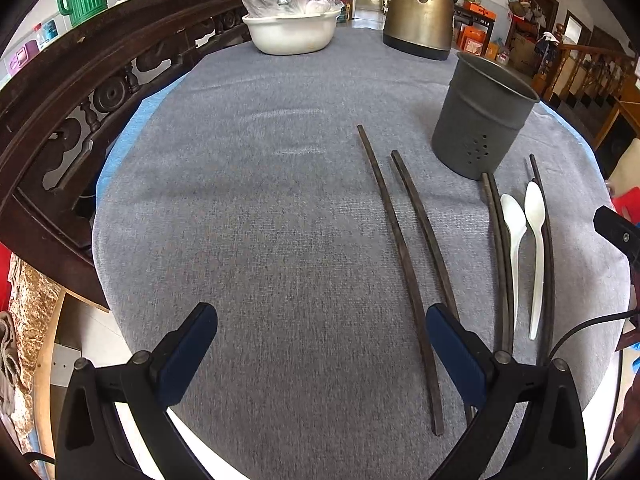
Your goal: Organize utensils
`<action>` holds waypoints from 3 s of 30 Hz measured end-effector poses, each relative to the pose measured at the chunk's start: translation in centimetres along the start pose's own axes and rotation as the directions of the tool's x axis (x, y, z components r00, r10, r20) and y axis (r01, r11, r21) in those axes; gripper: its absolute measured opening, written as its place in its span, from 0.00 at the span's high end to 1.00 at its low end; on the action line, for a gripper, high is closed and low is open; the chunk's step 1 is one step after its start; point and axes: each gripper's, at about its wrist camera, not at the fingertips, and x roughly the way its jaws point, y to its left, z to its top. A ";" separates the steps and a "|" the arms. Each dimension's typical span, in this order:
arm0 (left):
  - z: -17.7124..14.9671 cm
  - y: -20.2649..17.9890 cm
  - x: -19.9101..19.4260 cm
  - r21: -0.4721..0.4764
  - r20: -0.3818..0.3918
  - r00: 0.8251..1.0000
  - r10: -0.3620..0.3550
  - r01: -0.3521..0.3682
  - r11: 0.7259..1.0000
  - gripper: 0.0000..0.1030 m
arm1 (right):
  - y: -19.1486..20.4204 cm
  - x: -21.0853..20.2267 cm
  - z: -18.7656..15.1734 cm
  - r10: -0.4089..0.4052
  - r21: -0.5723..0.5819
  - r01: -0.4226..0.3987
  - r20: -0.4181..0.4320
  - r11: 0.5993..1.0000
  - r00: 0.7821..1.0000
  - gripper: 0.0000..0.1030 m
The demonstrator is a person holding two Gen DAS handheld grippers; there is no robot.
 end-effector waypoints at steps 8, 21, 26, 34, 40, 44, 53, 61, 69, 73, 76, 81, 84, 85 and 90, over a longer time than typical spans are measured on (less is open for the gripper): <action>1.1 0.7 1.0 0.005 -0.005 1.000 -0.006 0.006 1.000 0.00 | 0.6 1.1 0.9 0.008 0.014 -0.007 -0.030 1.000 1.000 0.01; 1.9 0.6 1.8 0.015 -0.011 1.000 -0.023 0.023 1.000 0.00 | 1.4 1.8 1.9 0.023 0.023 -0.022 -0.043 0.999 0.999 0.01; 2.2 0.4 2.0 0.024 -0.012 1.000 -0.028 0.028 0.999 0.00 | 1.4 2.1 2.2 0.023 0.030 -0.022 -0.048 0.999 0.999 0.01; 2.9 0.2 2.4 0.032 -0.014 1.000 -0.023 0.024 0.999 0.00 | 0.5 3.4 2.4 0.077 0.087 -0.069 -0.092 0.994 0.993 0.11; 5.3 1.3 2.8 0.002 -0.010 0.998 -0.055 0.055 0.998 0.00 | -2.2 5.7 2.5 0.233 0.252 -0.189 -0.161 0.949 0.959 0.39; 6.8 1.4 3.5 -0.011 -0.040 0.993 -0.109 0.109 0.994 0.00 | -3.5 7.2 2.6 0.322 0.344 -0.248 -0.176 0.905 0.930 0.47; 9.6 1.6 5.2 -0.040 -0.080 0.983 -0.165 0.162 0.986 0.01 | -0.7 8.4 4.1 0.373 0.285 -0.311 -0.198 0.907 0.907 0.47; 9.3 2.2 4.0 -0.038 -0.049 0.988 -0.143 0.141 0.989 0.13 | -0.9 7.5 4.5 0.384 0.263 -0.336 -0.157 0.904 0.910 0.51; 8.6 1.8 4.1 -0.006 -0.061 0.991 -0.117 0.117 0.993 0.13 | 1.0 8.8 3.9 0.382 0.208 -0.338 -0.230 0.918 0.895 0.54; 8.8 2.8 4.0 -0.010 -0.058 0.994 -0.095 0.095 0.995 0.14 | 1.6 9.4 3.7 0.324 0.164 -0.290 -0.256 0.943 0.911 0.67; 9.2 3.2 4.6 -0.007 -0.064 0.994 -0.092 0.092 0.996 0.22 | 2.2 9.6 3.5 0.272 0.108 -0.252 -0.261 0.962 0.926 0.83; 10.3 3.6 5.9 -0.027 -0.104 0.985 -0.137 0.135 0.990 0.30 | 1.2 9.3 3.3 0.252 0.094 -0.236 -0.233 0.967 0.939 0.91; 10.5 2.9 6.0 -0.010 -0.102 0.984 -0.148 0.147 0.989 0.30 | 0.2 9.0 3.2 0.245 0.101 -0.228 -0.216 0.968 0.945 0.91; 10.8 2.7 6.0 -0.003 -0.096 0.984 -0.150 0.150 0.989 0.30 | -0.3 9.1 3.1 0.246 0.115 -0.226 -0.213 0.967 0.945 0.91; 11.9 1.1 6.7 0.032 -0.101 0.979 -0.178 0.182 0.983 0.30 | -2.3 8.6 3.1 0.279 0.177 -0.248 -0.181 0.952 0.943 0.91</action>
